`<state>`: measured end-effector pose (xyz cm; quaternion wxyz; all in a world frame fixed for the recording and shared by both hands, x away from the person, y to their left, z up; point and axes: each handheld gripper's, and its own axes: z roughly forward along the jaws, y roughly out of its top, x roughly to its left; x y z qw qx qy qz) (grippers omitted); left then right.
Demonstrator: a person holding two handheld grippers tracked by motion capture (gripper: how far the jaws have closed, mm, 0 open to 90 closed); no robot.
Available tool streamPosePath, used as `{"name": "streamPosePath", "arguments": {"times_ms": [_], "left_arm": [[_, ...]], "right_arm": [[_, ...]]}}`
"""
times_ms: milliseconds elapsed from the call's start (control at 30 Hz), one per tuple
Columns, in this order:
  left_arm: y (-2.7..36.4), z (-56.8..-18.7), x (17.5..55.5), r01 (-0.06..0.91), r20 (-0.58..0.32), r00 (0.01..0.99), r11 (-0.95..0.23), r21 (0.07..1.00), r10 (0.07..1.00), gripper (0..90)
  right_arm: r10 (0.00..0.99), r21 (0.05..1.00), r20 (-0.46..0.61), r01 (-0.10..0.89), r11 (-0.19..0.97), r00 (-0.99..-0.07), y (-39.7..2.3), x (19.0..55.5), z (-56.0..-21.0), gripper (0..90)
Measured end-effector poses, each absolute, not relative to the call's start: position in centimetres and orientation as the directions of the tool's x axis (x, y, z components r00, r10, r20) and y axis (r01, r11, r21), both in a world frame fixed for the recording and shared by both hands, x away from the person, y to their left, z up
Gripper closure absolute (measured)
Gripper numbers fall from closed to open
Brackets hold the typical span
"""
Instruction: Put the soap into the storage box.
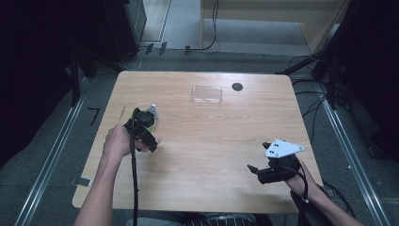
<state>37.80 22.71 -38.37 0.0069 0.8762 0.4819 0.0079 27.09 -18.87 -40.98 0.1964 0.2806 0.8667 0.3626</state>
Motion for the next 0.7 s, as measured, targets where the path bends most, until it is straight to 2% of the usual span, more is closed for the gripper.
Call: {"name": "streamPosePath", "arguments": {"times_ms": [700], "left_arm": [[24.3,-37.2,39.8,0.867,0.027,0.495,-0.495,0.056,0.869,34.4]], "right_arm": [[0.630,0.739,-0.135,0.346,0.578,-0.765,-18.8,27.1,-41.0,13.6]]}}
